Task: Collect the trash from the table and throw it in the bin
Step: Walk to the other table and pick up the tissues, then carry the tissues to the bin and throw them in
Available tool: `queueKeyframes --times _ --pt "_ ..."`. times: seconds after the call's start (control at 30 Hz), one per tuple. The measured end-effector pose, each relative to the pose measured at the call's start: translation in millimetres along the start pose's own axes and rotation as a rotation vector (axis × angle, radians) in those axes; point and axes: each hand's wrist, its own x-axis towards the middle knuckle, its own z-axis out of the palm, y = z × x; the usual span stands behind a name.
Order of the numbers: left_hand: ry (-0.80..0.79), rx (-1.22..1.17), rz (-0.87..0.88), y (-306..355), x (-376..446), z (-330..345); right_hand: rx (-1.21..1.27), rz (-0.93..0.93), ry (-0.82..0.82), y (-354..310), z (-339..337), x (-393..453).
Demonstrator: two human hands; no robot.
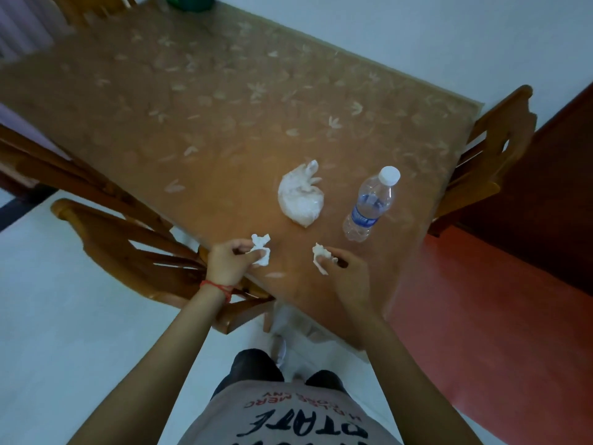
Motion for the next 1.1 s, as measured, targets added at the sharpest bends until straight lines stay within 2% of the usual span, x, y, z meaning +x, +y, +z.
queueKeyframes --times 0.17,0.33,0.53,0.73,1.1 --pt "0.164 -0.138 0.034 5 -40 -21 0.025 -0.064 -0.101 -17 3 -17" --pt "0.301 -0.147 0.001 -4 -78 -49 0.036 -0.157 -0.180 -35 17 -35" --pt "0.463 -0.252 -0.042 -31 -121 -96 -0.016 -0.205 -0.361 -50 55 -60" --pt "0.606 -0.391 -0.093 -68 -163 -148 -0.019 -0.300 -0.519 -62 110 -108" --pt "0.849 -0.465 -0.129 -145 -253 -286 -0.009 -0.296 -0.804 -74 244 -237"
